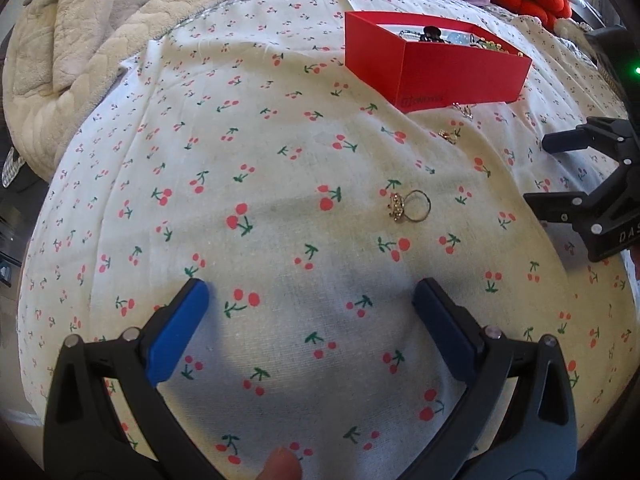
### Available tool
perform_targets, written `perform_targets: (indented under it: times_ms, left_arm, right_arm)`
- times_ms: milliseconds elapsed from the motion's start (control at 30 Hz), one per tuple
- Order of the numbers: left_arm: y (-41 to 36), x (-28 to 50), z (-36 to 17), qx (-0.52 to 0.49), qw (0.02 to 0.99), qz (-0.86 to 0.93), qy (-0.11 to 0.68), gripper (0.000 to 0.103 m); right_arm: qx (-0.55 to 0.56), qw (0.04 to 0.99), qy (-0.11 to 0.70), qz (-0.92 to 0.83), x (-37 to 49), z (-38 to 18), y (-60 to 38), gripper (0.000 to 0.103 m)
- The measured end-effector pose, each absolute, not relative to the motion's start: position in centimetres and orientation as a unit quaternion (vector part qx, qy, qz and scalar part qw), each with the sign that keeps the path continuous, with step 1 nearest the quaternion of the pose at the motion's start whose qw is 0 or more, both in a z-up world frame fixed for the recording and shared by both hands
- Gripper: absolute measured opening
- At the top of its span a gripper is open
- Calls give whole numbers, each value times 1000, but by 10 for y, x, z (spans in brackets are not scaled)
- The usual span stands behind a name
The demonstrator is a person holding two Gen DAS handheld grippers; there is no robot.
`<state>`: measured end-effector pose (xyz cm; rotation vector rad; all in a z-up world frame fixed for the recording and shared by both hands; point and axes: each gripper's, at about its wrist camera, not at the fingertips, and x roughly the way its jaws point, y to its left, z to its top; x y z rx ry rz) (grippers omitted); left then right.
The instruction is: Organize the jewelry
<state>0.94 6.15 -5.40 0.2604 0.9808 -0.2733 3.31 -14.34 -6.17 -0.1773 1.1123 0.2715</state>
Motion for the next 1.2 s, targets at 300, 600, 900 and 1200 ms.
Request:
perform_targets:
  times_ms: [300, 600, 900, 1200]
  left_arm:
    - [54, 17, -45, 126, 856, -168, 473, 100]
    - [27, 19, -36, 121, 843, -240, 465, 60]
    - [19, 31, -39, 106, 836, -258, 473, 26]
    - [21, 33, -38, 97, 834, -262, 476, 24]
  right_arm:
    - [-62, 844, 517, 131, 49, -56, -144, 103]
    - [-2, 854, 492, 165, 72, -44, -152, 77]
    - [0, 852, 490, 184, 86, -45, -135, 54]
    - [-26, 848, 491, 197, 90, -46, -125, 27]
